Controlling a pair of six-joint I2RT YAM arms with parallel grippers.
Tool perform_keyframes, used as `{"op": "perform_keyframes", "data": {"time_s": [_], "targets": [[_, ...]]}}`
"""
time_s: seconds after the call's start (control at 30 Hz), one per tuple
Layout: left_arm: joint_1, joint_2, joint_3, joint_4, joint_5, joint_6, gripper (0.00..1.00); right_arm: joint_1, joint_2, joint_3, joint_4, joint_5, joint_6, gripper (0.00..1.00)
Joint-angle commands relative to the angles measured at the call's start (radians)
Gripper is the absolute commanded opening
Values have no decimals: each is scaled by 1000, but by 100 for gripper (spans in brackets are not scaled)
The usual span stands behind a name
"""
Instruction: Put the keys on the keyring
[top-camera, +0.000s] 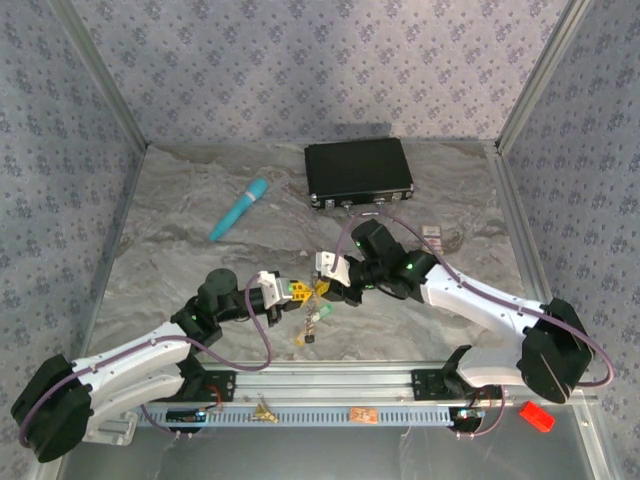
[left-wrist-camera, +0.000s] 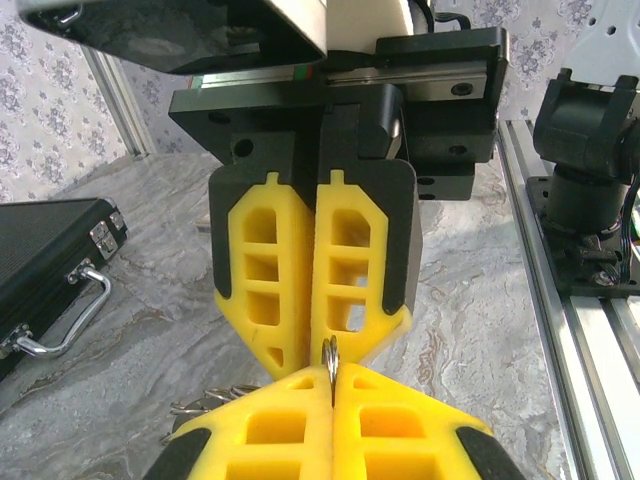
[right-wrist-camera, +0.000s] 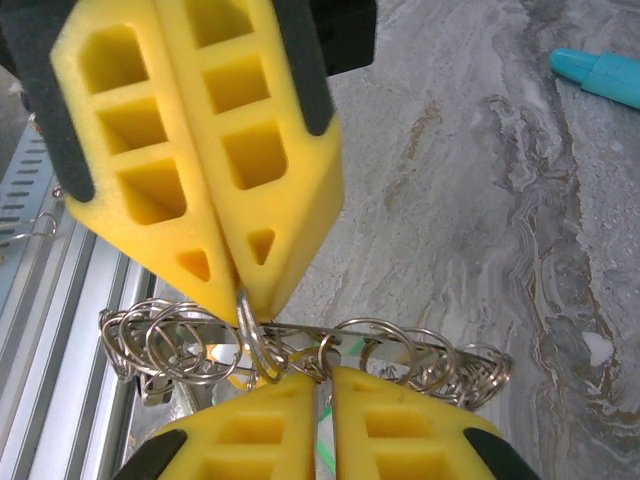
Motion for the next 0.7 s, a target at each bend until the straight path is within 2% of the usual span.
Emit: {"op": "perform_keyframes", "data": {"time_s": [0.0,0.07,0.27,0.53,0.67], "targets": [[0,-9,39,90,35,6,0,-10,-34,4,-4,-8,18,19],[0,-9,32,90,28,8,0,-14,-48,-8,2,-21,21,25],[-1,-9,23,96,22,0,0,-14,-107,-61,81,-48,50,28],[0,-4,25,102,22,-3,0,6,-72,-47,117,-73,64,27],[0,-7,25,102,22,-4,0,18,-61,-47,138,-52,70,21]]}}
